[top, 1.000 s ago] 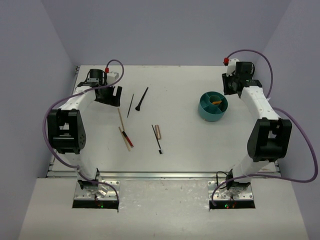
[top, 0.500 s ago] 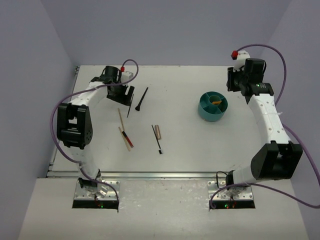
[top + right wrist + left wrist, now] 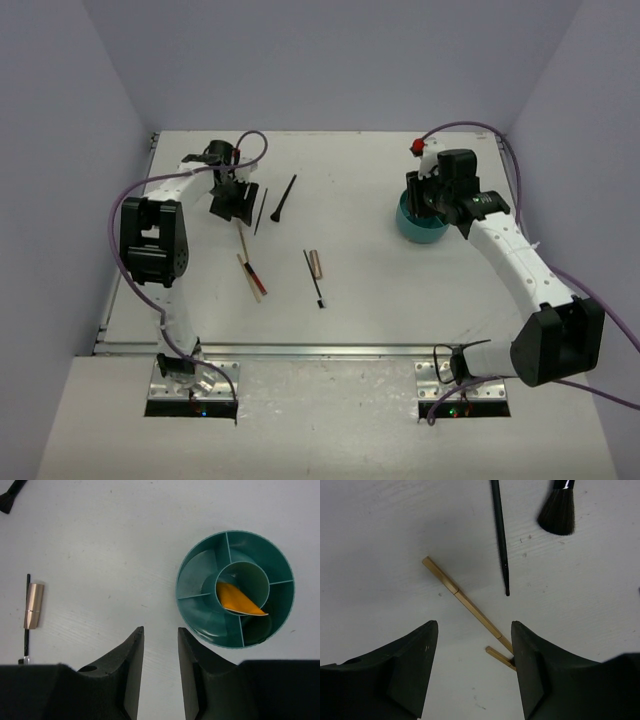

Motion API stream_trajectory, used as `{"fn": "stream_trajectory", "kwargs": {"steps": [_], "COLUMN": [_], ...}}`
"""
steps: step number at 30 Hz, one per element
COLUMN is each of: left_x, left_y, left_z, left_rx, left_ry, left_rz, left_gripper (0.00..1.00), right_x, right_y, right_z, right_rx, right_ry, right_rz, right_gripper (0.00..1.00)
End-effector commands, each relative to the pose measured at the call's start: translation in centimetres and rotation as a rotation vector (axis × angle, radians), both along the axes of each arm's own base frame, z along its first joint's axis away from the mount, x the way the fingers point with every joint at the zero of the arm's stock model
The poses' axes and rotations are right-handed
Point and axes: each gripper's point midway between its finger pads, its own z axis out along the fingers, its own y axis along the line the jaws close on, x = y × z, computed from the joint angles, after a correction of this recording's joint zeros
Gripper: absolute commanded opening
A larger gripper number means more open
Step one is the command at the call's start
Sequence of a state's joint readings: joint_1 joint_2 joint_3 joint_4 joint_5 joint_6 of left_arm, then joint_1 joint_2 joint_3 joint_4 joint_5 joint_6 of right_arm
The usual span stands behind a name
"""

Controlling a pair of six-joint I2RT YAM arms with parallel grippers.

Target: Organize the makeup

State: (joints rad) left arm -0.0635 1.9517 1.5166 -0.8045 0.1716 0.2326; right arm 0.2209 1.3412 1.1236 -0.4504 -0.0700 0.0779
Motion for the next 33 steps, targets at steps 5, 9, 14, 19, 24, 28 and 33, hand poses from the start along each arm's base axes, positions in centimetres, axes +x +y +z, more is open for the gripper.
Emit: {"fn": "stream_trajectory", "kwargs": {"steps": [5,9,14,19,24,28,33], "left_x": [1.8,1.9,-0.3,-1.7,-1.4,-1.6,-1.4], "left_y": [-0.4,0.5,0.7,0.3,0.3,0.0,-0.6], "left_z": [-3.5,-4.6,-6.2,-7.8,-7.8,-8.4,-8.5], "left_rx": [-0.058,-0.004,0.008,-0.017,-0.019,-0.032,-0.064], "left_ry": [0.055,0.070,0.116,0.162,0.160,0.179,0.184], "left_rz": [0.128,0.154,0.167,0.174,0.174,0.173,0.186], "left_gripper": [0.51,0.38,0.31,0.23,0.14,0.01,0.00], "right_x": [-0.3,-0.7,-1.0,-0.9,-0.7,-0.8,-0.9], "right_y": [0.3,-0.1,-0.6,-1.1,-1.3,-1.4,-1.9], "right_z": [0.8,0.7,0.9,1.0,1.3,1.3,1.6], "right_rx": [0.025,0.013,-0.001,-0.020,-0.025,-0.034,-0.056], "right_ry": [-0.024,-0.025,-0.042,-0.049,-0.057,-0.058,-0.069], "right_rz": [-0.029,-0.047,-0.066,-0.083,-0.089,-0.093,-0.102], "right_gripper": [0.34,0.34,0.35,0.35,0.35,0.35,0.35]}}
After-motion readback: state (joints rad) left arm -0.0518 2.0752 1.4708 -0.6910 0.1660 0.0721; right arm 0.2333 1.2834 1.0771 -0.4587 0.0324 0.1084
